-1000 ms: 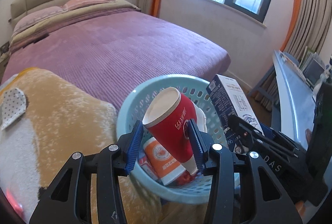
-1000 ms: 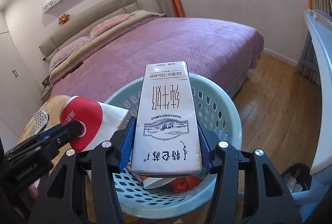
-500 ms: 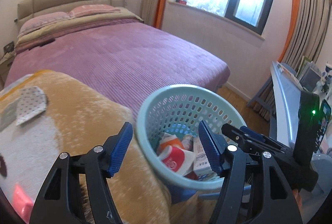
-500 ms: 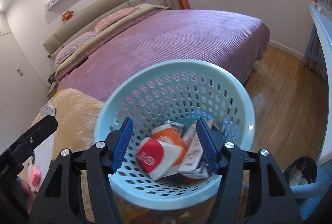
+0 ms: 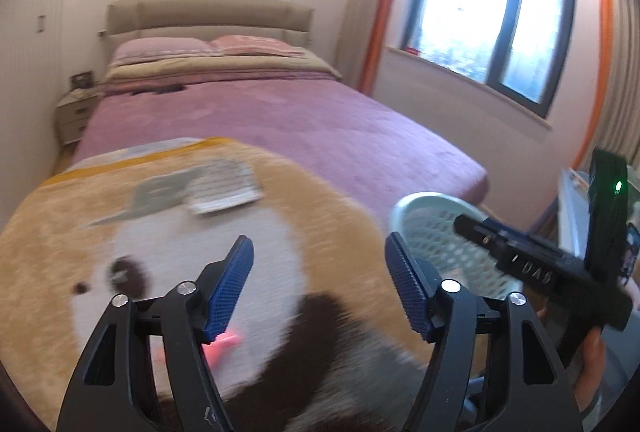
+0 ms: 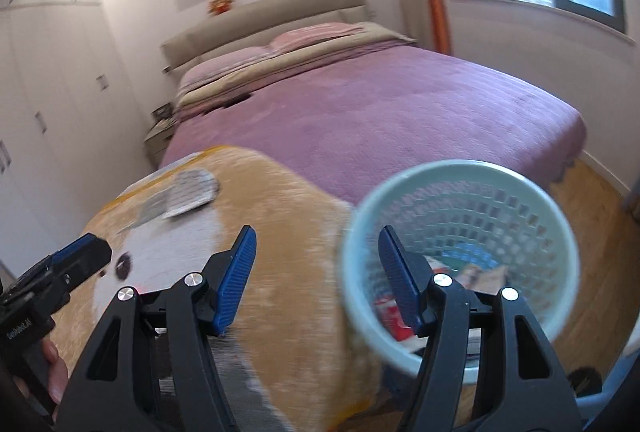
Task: Collect trash
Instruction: 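Move both open grippers back to the rug toward the pink packet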
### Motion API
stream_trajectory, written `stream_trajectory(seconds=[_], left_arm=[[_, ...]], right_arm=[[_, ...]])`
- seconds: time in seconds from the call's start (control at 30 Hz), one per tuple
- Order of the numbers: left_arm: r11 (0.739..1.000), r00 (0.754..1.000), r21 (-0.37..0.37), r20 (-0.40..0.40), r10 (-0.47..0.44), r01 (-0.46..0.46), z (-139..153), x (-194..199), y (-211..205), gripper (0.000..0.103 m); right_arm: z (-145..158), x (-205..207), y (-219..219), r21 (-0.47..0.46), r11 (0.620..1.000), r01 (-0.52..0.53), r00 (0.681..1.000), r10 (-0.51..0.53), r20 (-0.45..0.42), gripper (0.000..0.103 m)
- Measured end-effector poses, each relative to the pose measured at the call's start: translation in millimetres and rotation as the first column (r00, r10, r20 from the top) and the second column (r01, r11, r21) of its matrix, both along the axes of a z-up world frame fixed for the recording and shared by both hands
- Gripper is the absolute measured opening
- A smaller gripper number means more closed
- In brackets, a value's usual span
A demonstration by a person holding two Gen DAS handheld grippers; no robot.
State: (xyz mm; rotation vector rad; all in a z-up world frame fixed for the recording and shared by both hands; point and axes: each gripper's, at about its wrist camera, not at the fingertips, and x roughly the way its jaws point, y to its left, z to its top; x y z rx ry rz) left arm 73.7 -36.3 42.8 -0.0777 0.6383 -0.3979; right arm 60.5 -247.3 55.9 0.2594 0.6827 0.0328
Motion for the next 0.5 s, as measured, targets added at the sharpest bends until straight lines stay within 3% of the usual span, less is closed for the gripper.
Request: stream_trajectory(seconds=[0.2,0.5], left_arm=[[0.997,0.996,0.036,-0.061,0.065,-0.063,-23.1,-5.6,53.3,0.077],[0.994,0.984,0.107,-0.175,0.027,-0.008,-66.5,-0.6,70.8,0.075]], right_arm=[[0.6,20.9,51.3,-0.025,0.993,-0.111,0.994,0.111,-0.005,0.06],[-5.0,70.6,107.0,-0.023,0.967,-0.254,0.966,0.253,-0.05,0.06]])
